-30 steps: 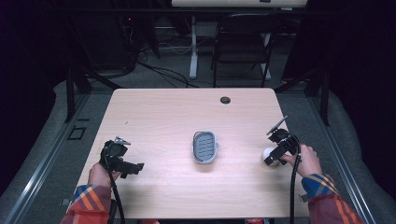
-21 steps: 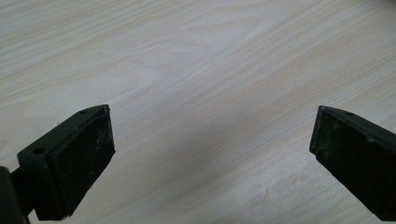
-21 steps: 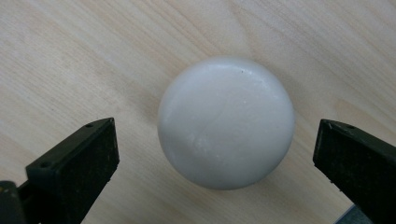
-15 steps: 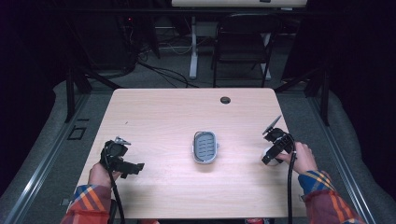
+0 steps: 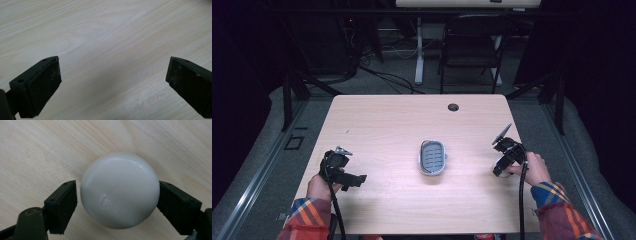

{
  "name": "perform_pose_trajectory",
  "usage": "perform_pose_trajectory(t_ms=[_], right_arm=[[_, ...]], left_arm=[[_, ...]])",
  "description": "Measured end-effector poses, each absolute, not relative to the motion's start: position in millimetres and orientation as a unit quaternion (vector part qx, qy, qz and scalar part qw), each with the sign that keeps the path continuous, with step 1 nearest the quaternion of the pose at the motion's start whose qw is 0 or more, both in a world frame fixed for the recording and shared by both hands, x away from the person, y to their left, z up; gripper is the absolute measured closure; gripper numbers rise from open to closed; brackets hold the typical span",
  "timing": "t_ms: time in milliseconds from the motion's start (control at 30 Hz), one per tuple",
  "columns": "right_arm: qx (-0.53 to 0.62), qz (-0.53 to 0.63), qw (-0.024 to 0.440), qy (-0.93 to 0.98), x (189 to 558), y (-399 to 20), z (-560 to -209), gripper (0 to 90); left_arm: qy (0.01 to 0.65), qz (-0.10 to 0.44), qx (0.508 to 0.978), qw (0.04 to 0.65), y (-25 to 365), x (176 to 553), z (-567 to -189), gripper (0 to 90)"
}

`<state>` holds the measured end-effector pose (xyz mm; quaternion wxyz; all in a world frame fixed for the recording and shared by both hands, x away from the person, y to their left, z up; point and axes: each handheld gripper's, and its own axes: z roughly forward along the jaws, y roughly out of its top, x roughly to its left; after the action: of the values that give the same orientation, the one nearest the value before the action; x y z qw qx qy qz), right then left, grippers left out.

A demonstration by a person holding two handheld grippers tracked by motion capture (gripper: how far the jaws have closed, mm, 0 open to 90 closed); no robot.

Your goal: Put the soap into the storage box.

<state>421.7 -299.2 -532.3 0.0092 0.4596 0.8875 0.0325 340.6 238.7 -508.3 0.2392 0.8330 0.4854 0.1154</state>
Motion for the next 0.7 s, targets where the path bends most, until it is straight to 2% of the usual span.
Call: perform_pose_trajectory(t_ms=[167,700], right_arm=[[0.472,0.040,0.017,0.880,420.1,-298.5,-535.4,23.1],[0.467,0.023,0.019,0.884,421.1,-295.6,-536.1,23.5]], left_arm=[[0.487,0.116,0.832,0.240,238.7,339.9,-508.1,0.0],[0.486,0.114,0.833,0.238,238.6,340.2,-508.5,0.0]])
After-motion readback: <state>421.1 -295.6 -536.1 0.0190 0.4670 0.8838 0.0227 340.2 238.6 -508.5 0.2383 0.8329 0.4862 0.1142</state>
